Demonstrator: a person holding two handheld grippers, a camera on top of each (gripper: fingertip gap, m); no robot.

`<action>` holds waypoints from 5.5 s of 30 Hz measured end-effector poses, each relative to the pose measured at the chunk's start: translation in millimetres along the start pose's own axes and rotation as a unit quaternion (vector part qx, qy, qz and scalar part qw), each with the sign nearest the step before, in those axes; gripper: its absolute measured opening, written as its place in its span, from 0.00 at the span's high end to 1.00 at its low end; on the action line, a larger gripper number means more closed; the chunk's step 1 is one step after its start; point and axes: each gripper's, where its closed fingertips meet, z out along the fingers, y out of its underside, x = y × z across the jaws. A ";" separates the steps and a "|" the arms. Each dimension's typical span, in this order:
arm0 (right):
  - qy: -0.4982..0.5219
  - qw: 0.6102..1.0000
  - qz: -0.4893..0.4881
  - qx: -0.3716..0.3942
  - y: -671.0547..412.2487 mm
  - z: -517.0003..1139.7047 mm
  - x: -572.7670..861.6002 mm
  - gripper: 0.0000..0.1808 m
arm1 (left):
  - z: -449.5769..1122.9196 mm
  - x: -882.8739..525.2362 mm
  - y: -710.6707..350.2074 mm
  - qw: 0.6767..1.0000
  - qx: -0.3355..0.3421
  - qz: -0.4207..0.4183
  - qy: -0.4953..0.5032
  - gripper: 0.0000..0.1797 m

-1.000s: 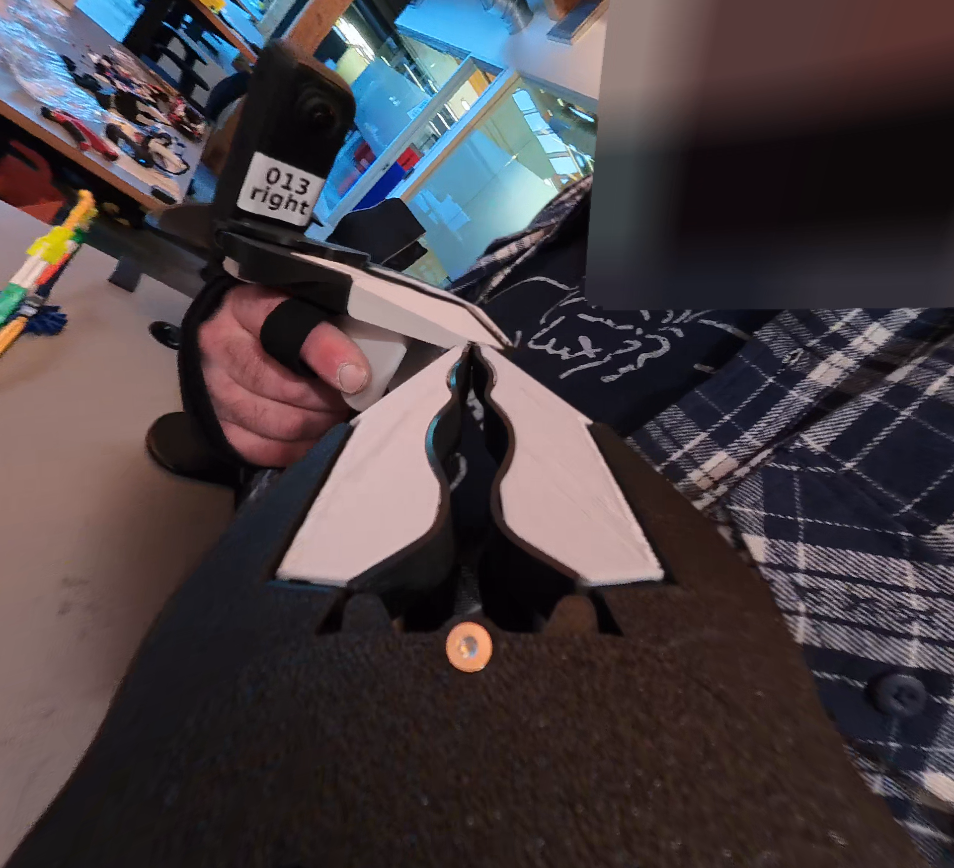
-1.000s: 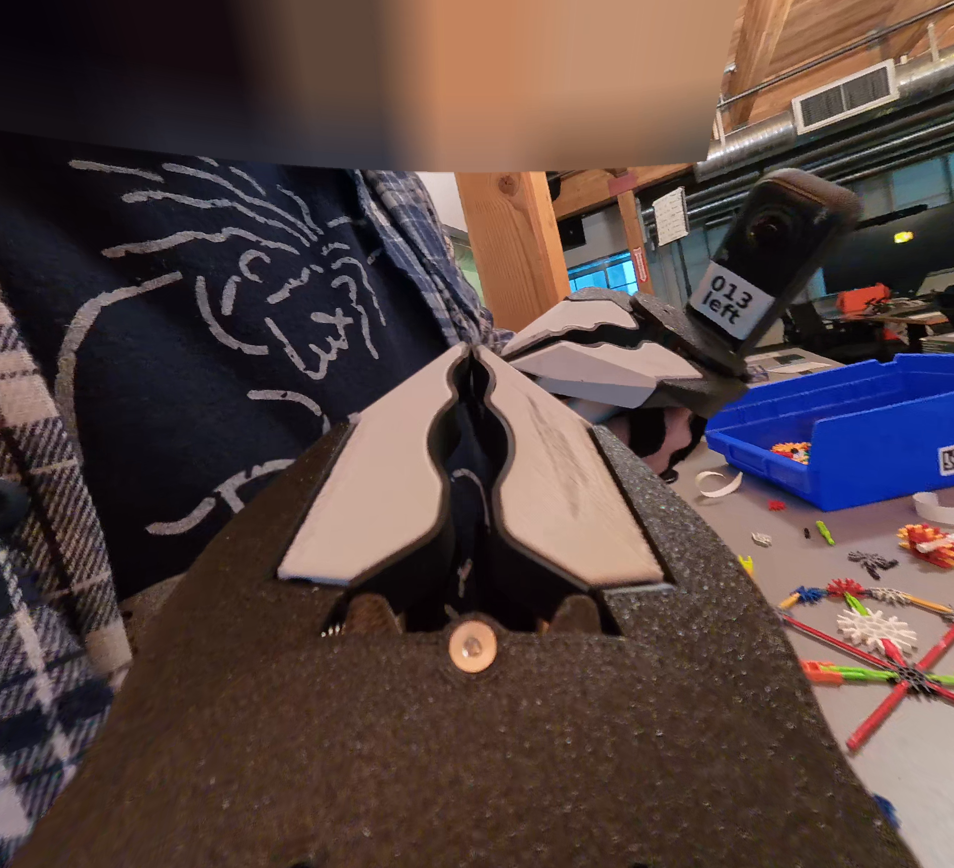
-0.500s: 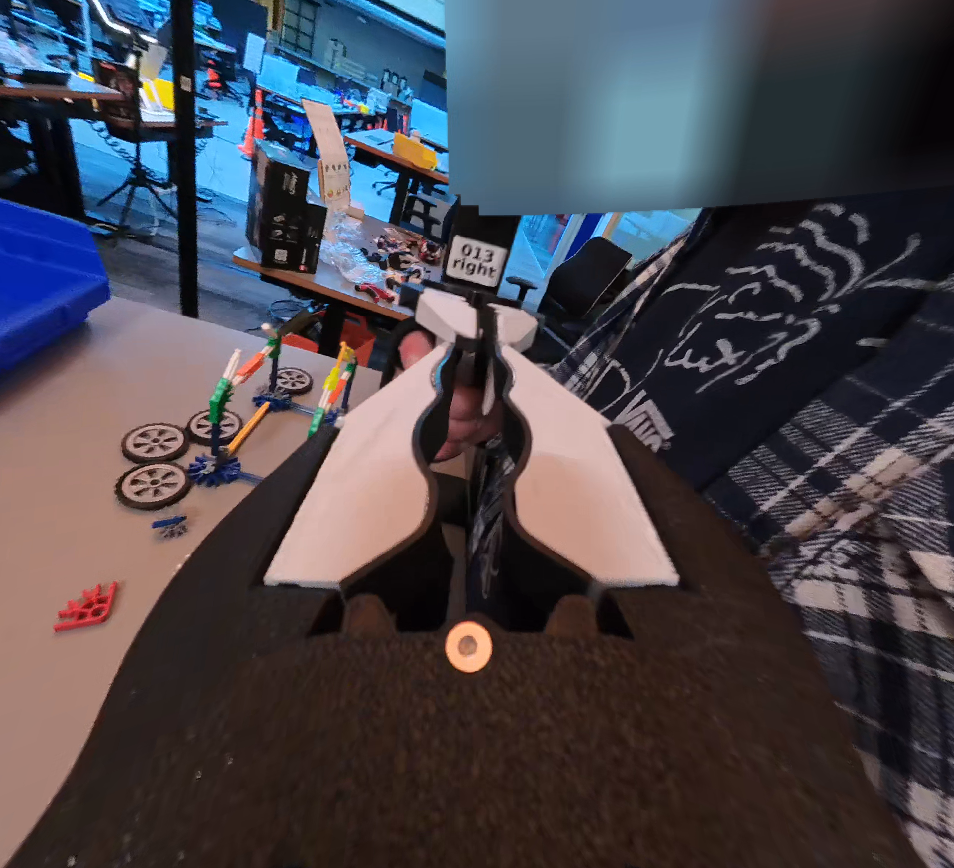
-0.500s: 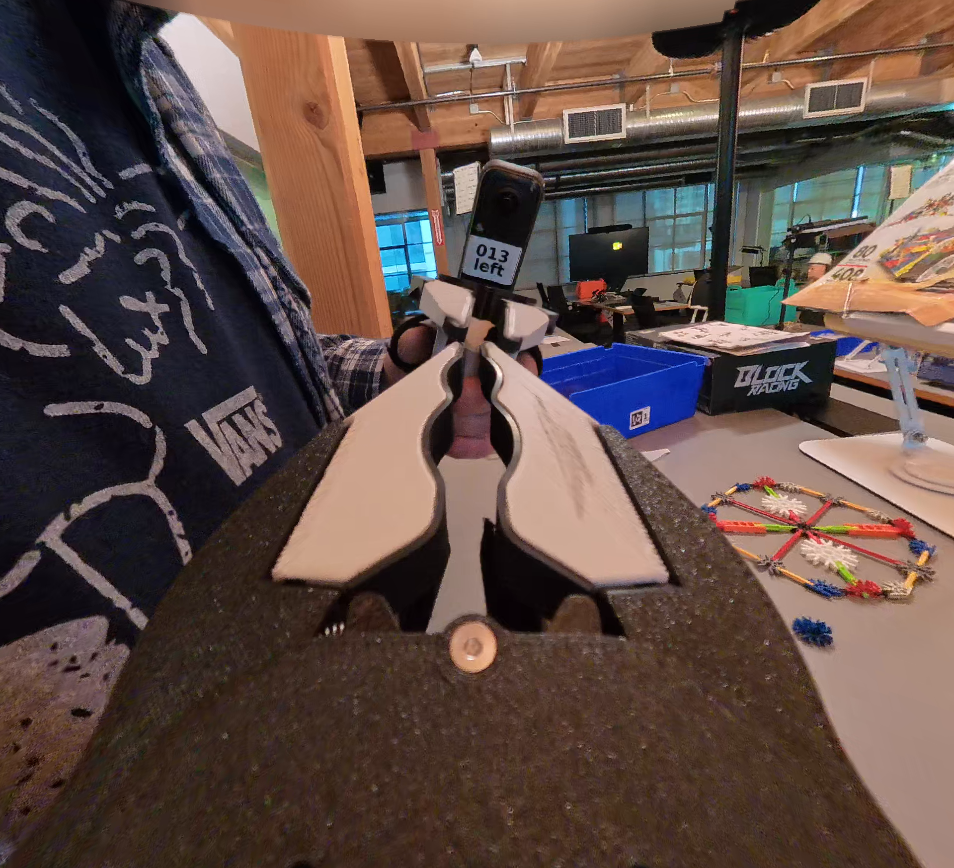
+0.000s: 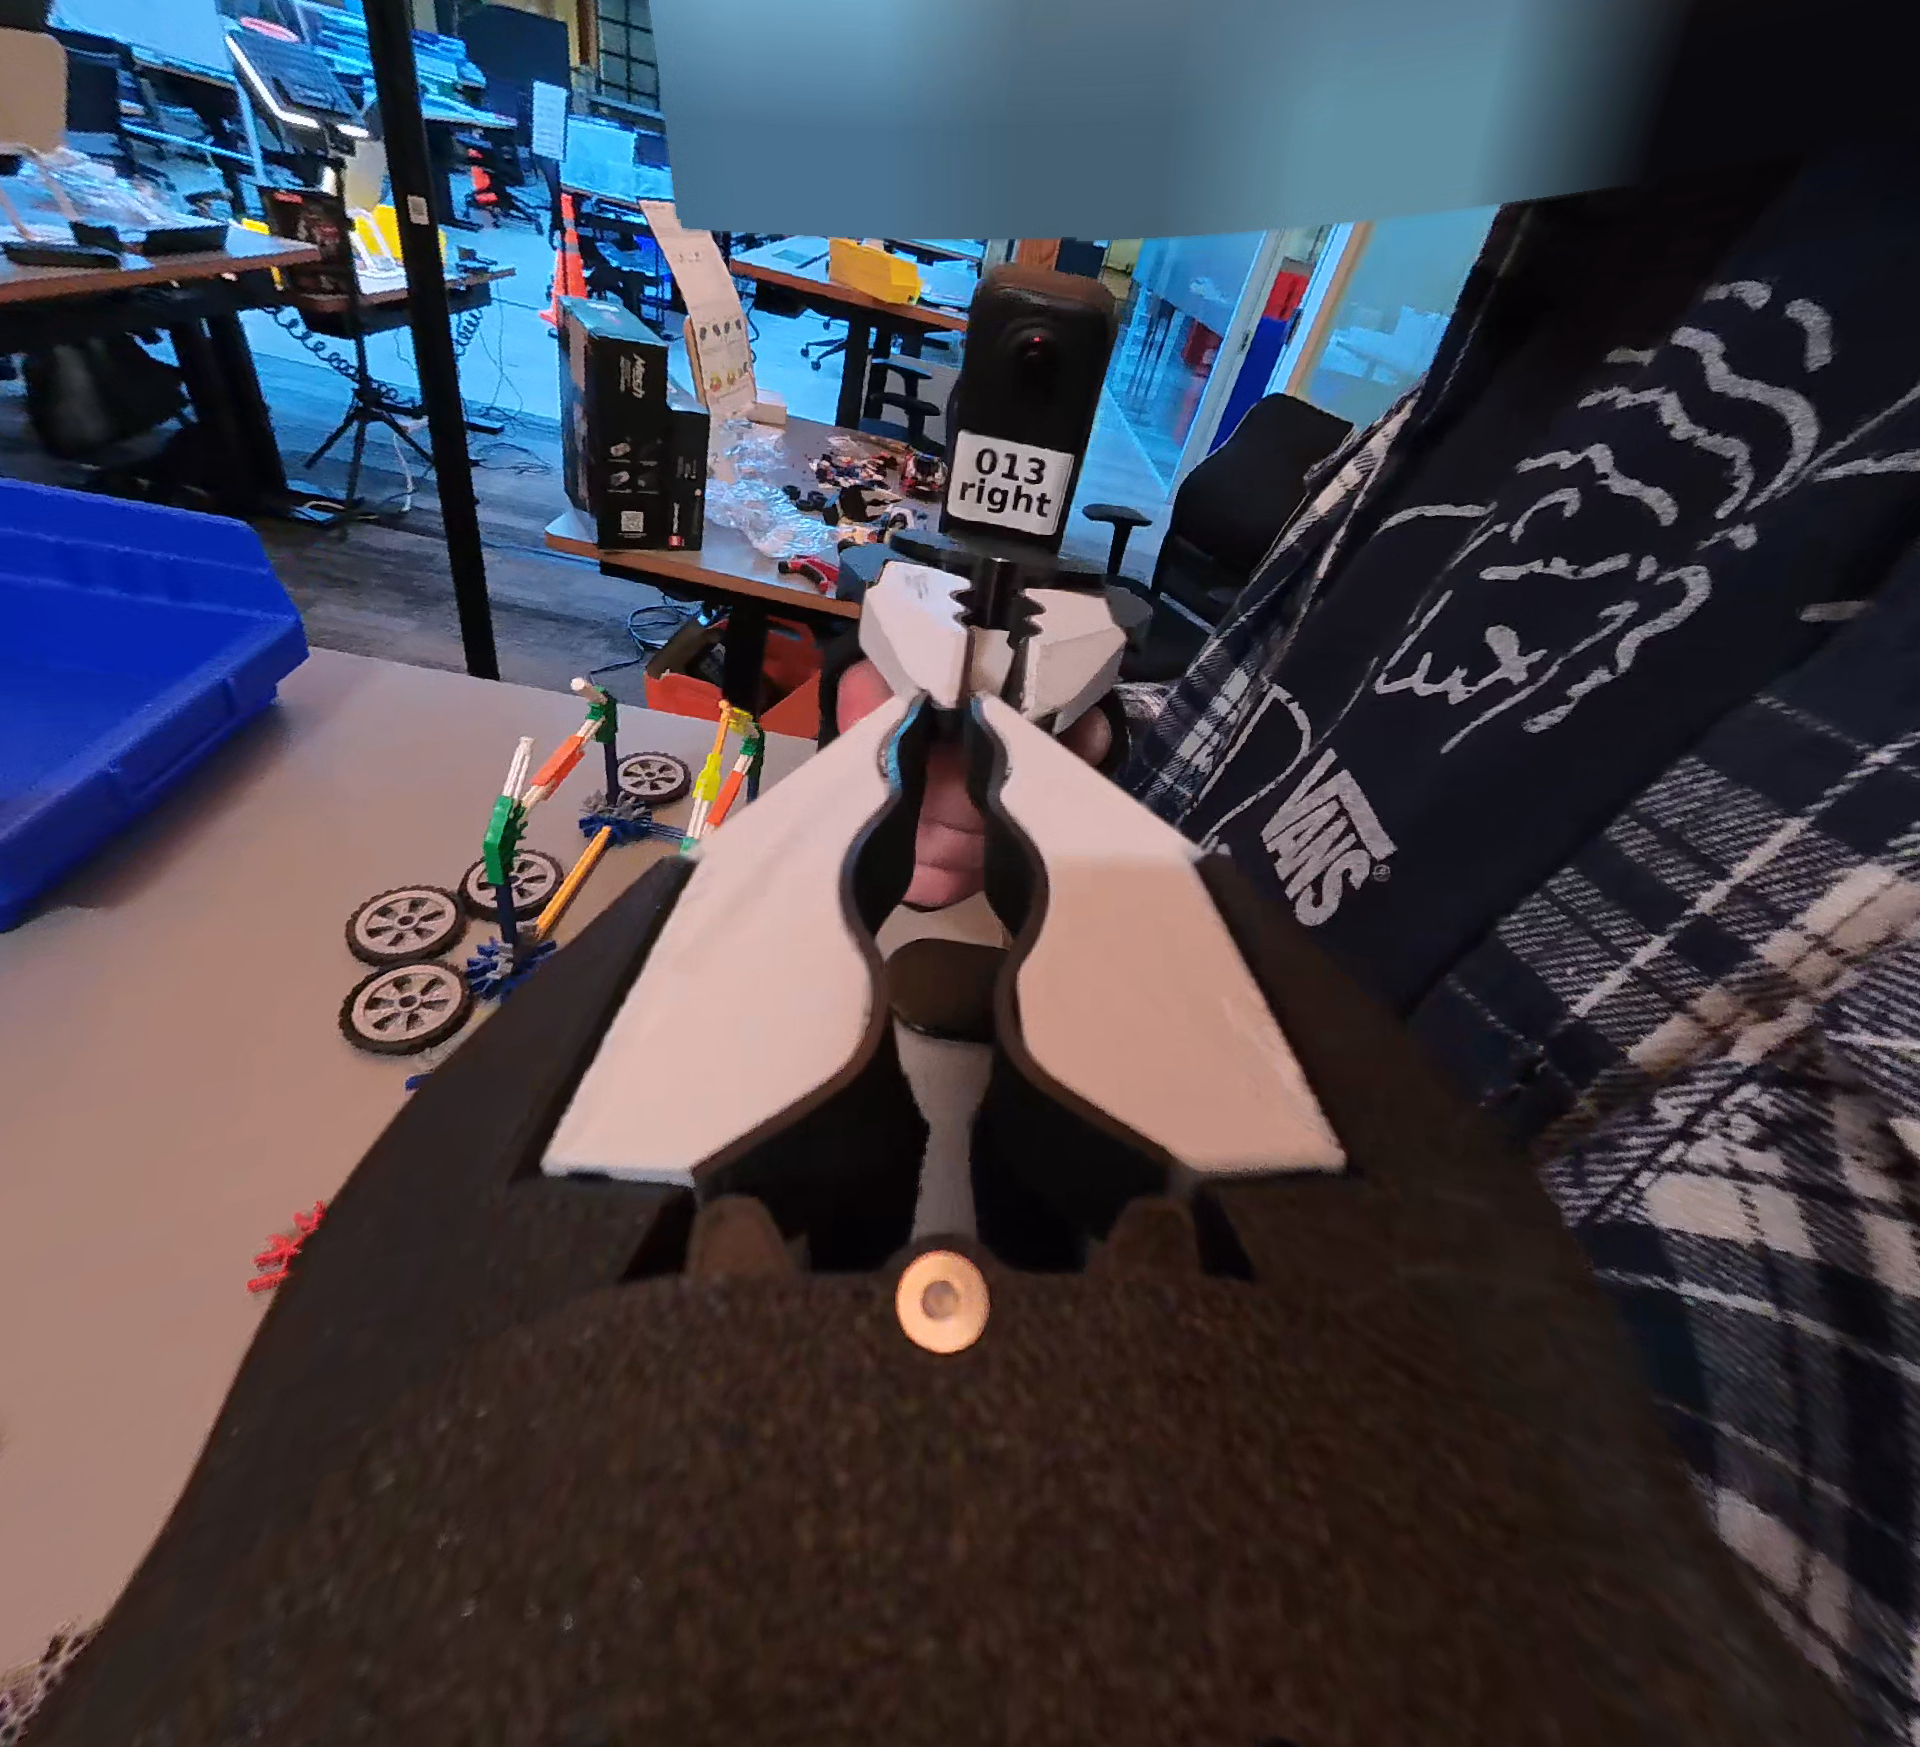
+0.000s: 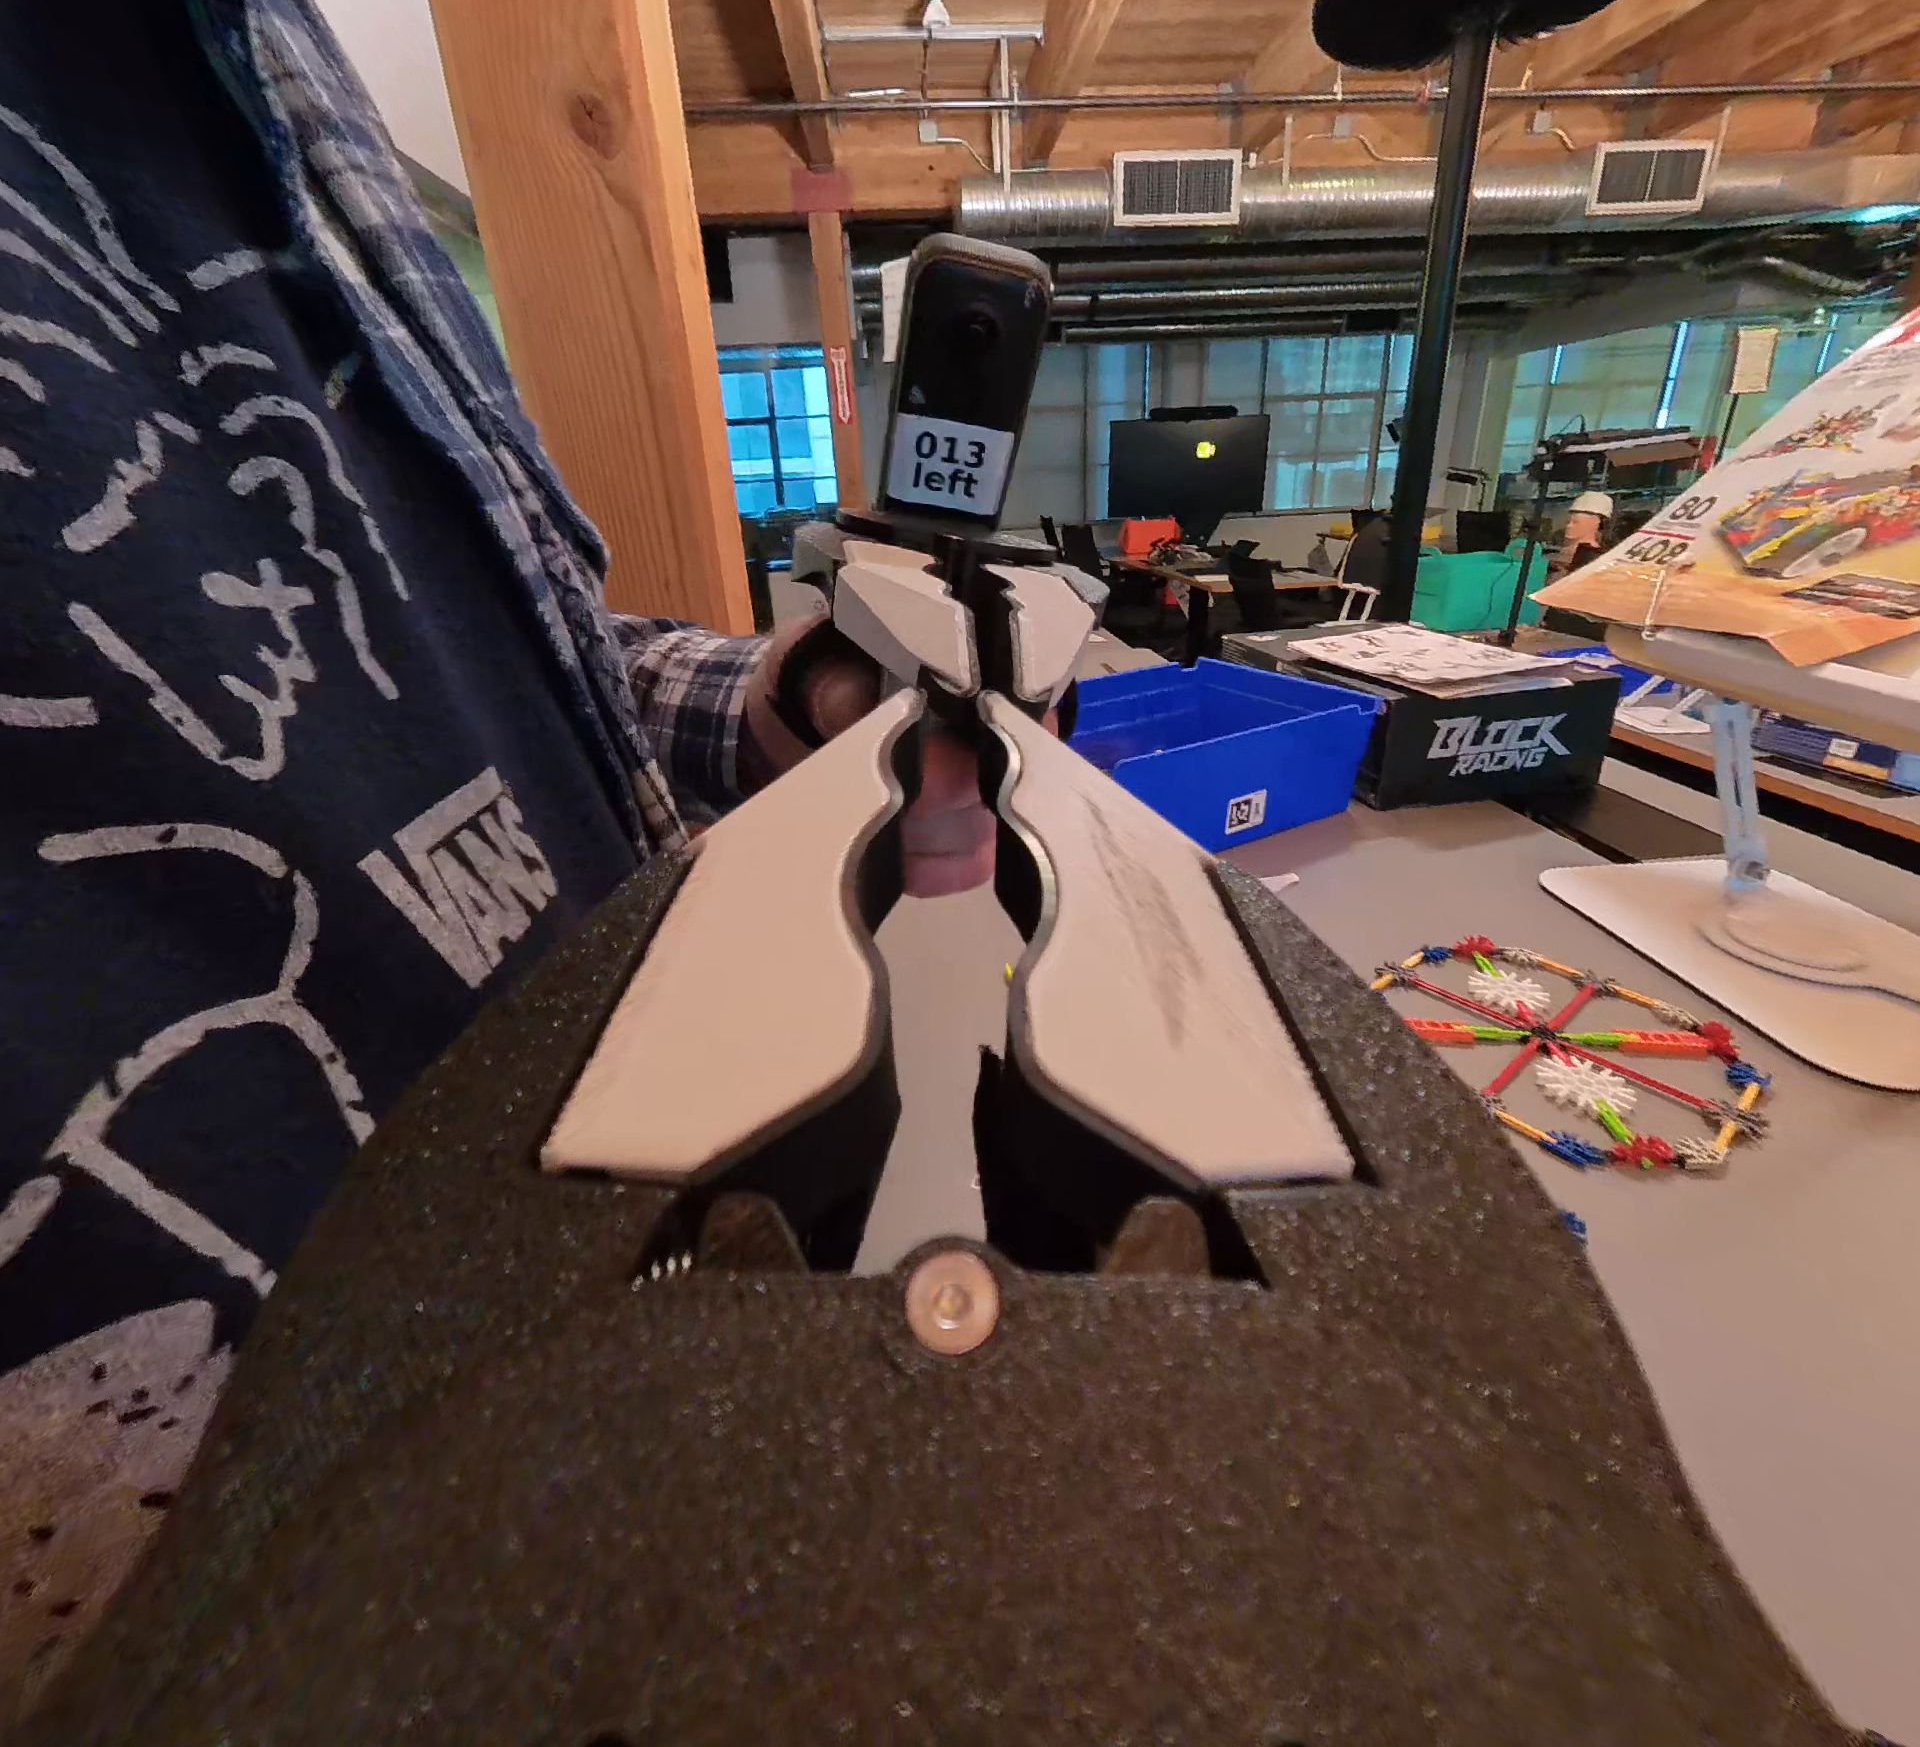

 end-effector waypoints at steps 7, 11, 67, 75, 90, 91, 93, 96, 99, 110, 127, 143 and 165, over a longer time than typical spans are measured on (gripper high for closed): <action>-0.015 1.000 -0.008 -0.016 -0.7 -0.3 -4.7 0.97 | 1.1 5.9 0.2 0.999 -0.023 0.019 0.017 0.99; -0.016 0.999 -0.016 -0.027 3.0 0.6 -5.0 0.98 | -0.1 6.2 3.8 0.999 -0.037 0.032 0.012 0.99; 0.026 0.999 0.003 -0.048 33.9 20.2 12.7 0.90 | -21.6 -24.1 31.0 0.997 -0.015 0.047 -0.066 0.98; 0.021 0.998 0.022 -0.052 36.0 12.8 11.1 0.96 | -15.1 -18.9 35.6 0.997 -0.019 0.041 -0.056 0.99; 0.196 0.955 -0.047 -0.216 113.3 -16.6 58.1 1.00 | -60.3 -79.7 138.9 0.952 -0.170 0.005 -0.254 0.96; 0.207 0.946 -0.083 -0.237 119.1 -16.2 61.4 1.00 | -61.2 -81.1 139.1 0.950 -0.169 0.022 -0.263 1.00; 0.224 0.929 -0.140 -0.260 126.0 -13.6 66.2 1.00 | -61.7 -82.8 136.2 0.944 -0.164 0.053 -0.280 1.00; 0.252 0.903 -0.225 -0.268 119.9 -8.0 70.0 1.00 | -64.8 -85.2 127.5 0.932 -0.157 0.107 -0.309 1.00; 0.261 0.877 -0.287 -0.283 117.7 -1.9 71.2 0.93 | -68.8 -87.1 120.0 0.921 -0.154 0.137 -0.330 0.95; 0.277 0.857 -0.319 -0.295 122.8 1.6 77.7 0.92 | -77.7 -89.1 123.5 0.909 -0.158 0.165 -0.348 0.85; 0.289 0.845 -0.335 -0.300 128.1 5.8 84.5 0.98 | -93.6 -97.1 135.5 0.905 -0.167 0.153 -0.361 0.84; 0.254 0.914 -0.123 -0.292 164.7 12.3 91.8 0.76 | -165.9 -113.1 163.3 0.876 -0.167 0.035 -0.451 0.60; 0.176 0.935 -0.066 -0.301 183.5 94.4 89.8 0.75 | -283.9 -100.1 186.7 0.826 -0.127 -0.022 -0.549 0.61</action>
